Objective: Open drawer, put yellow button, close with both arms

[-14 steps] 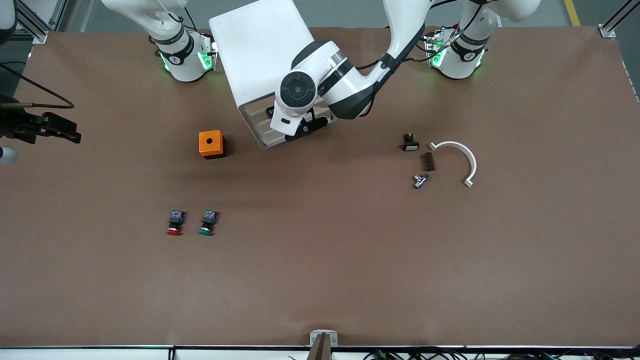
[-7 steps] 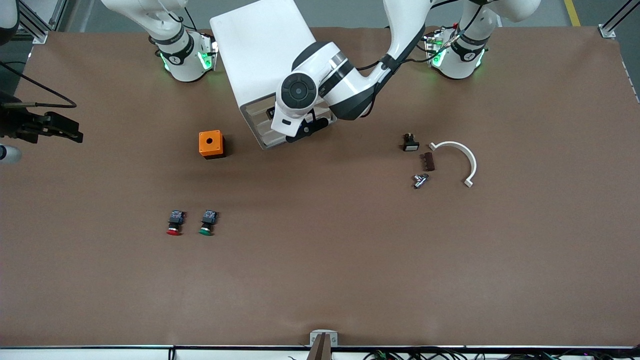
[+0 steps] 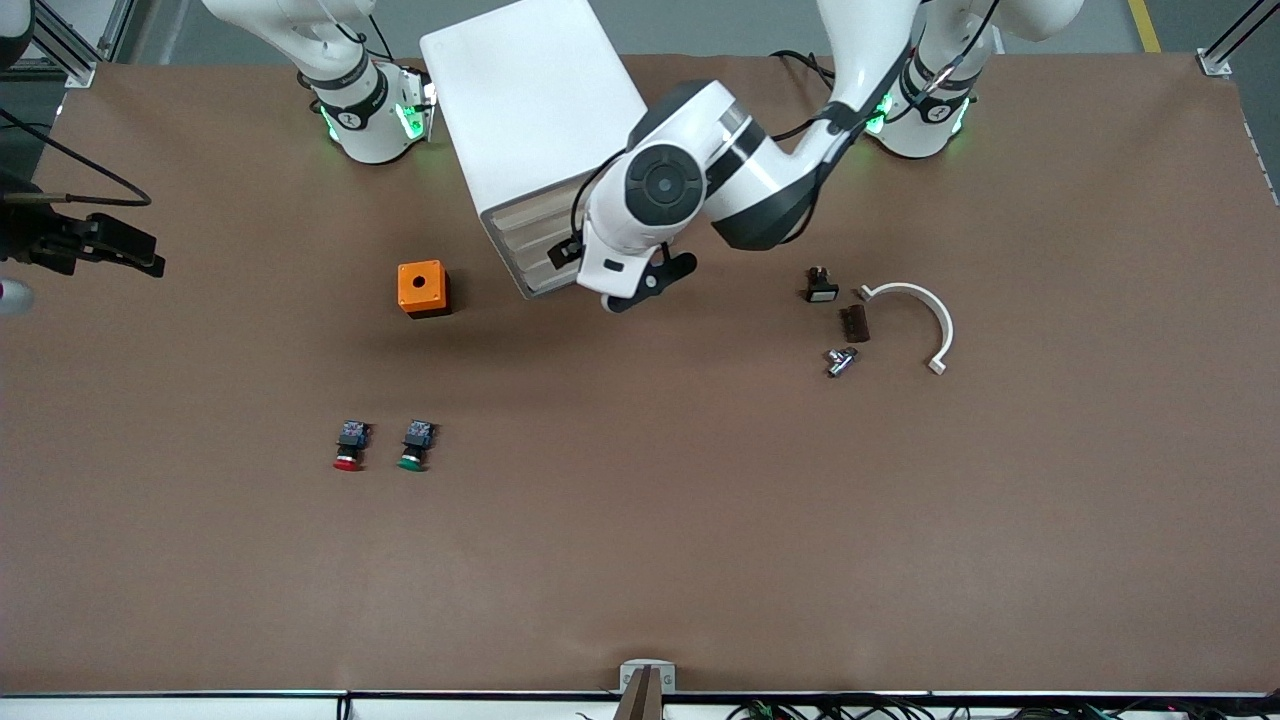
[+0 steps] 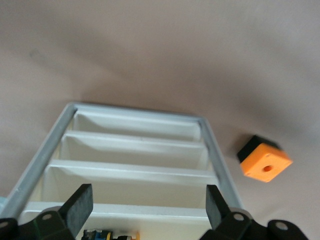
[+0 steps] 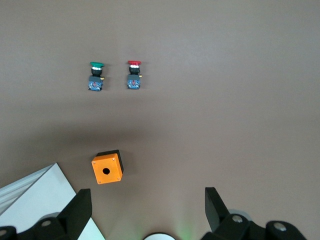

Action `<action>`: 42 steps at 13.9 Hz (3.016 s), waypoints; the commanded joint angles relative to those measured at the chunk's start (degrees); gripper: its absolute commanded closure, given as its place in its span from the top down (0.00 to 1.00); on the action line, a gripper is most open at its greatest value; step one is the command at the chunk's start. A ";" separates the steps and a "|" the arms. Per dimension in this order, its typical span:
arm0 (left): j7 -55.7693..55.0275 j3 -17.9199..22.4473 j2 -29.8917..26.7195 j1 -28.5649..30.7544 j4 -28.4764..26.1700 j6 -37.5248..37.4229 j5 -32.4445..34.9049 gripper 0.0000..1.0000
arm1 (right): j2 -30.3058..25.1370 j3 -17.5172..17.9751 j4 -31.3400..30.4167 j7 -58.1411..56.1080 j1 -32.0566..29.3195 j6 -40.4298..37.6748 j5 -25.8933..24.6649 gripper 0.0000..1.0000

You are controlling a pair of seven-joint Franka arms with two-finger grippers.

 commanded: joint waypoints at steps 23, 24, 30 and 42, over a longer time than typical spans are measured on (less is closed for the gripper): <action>60.44 0.03 -28.87 43.00 -4.97 -33.68 16.50 0.99 | -16.39 -0.53 -13.92 -0.97 0.33 8.81 0.29 1.00; 60.88 0.03 -29.39 43.00 -6.11 -32.81 17.30 0.99 | -16.39 -0.53 -13.92 -1.05 0.24 8.64 0.21 1.00; 62.91 8.02 -34.92 36.25 -16.82 -23.93 17.40 0.99 | -16.30 -0.71 -14.80 -1.05 -0.03 8.37 0.20 1.00; 63.00 7.50 -37.92 36.32 -20.71 -10.30 21.44 0.99 | -13.85 -0.53 -11.29 -0.35 1.38 4.25 -0.06 1.00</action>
